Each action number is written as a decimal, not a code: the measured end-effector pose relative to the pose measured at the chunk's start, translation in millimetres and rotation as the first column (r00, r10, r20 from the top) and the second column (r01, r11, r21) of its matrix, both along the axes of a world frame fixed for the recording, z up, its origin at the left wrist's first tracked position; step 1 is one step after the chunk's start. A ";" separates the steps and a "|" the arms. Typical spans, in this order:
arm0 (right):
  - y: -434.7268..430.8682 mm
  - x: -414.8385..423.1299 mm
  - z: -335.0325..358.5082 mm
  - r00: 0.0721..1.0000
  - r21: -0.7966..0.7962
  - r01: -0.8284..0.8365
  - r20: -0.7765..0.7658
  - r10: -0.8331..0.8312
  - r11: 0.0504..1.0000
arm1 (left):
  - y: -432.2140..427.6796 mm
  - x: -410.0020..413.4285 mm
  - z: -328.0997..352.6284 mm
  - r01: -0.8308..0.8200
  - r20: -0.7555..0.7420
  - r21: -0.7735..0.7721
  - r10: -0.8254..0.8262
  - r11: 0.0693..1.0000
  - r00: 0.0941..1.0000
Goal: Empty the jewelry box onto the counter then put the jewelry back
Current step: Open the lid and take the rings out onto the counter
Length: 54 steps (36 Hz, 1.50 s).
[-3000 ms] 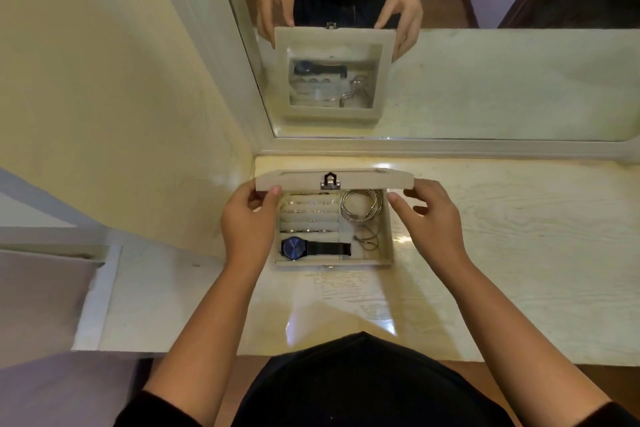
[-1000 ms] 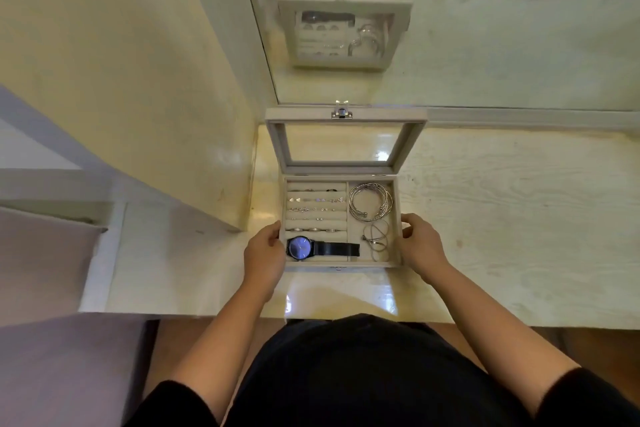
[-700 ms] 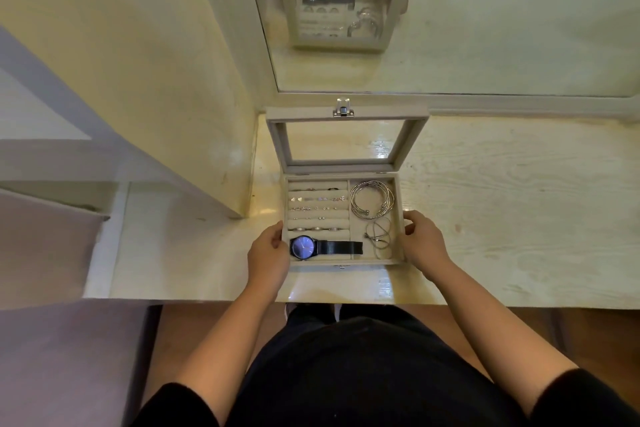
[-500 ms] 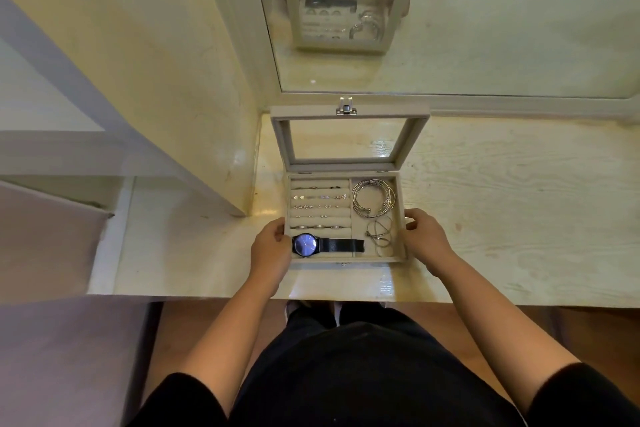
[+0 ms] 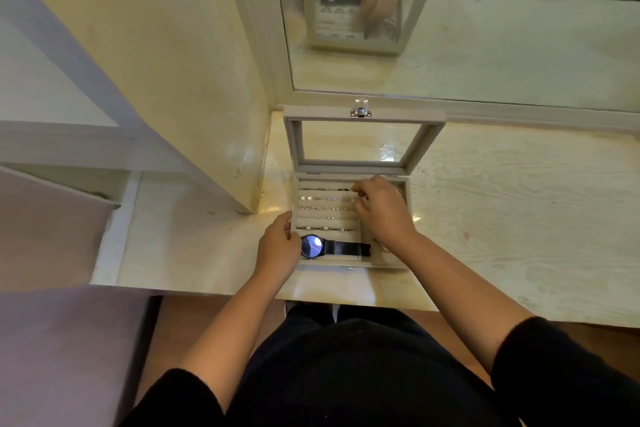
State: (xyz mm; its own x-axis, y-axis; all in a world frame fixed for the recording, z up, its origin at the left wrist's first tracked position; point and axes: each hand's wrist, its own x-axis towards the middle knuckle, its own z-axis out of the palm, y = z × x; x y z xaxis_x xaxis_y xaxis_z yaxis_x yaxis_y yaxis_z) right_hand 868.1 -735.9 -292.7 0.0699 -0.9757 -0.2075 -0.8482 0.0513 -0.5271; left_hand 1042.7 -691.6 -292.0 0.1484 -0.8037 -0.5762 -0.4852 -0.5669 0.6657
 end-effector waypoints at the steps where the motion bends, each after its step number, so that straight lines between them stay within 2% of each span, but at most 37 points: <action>1: -4.1 2.9 -0.8 1.000 0.000 -0.021 -0.018 0.021 1.000 | -1.2 -0.1 0.4 0.001 0.003 0.007 -0.001 1.000 1.000; 13: -30.2 14.1 -13.7 0.953 0.085 -0.198 -0.219 0.212 0.977 | -9.5 -4.4 1.8 -0.013 0.020 0.051 0.012 0.999 1.000; 25: -37.0 19.8 -11.0 0.796 0.132 -0.387 -0.451 0.403 0.913 | -13.3 -6.4 4.1 0.029 0.059 0.059 -0.032 0.998 0.998; 34: -38.3 14.9 -9.7 0.799 0.124 -0.407 -0.432 0.419 0.905 | -13.3 -9.2 9.7 -0.003 0.043 0.078 0.000 0.997 0.999; 45: -38.6 2.9 -12.6 0.888 0.038 -0.323 -0.333 0.317 0.946 | -13.3 -16.9 13.2 -0.035 0.061 0.076 0.031 0.996 0.998; 54: -40.0 3.9 -16.5 0.841 0.007 -0.412 -0.382 0.383 0.911 | -7.9 -21.3 16.8 -0.030 0.057 0.079 0.026 0.996 0.998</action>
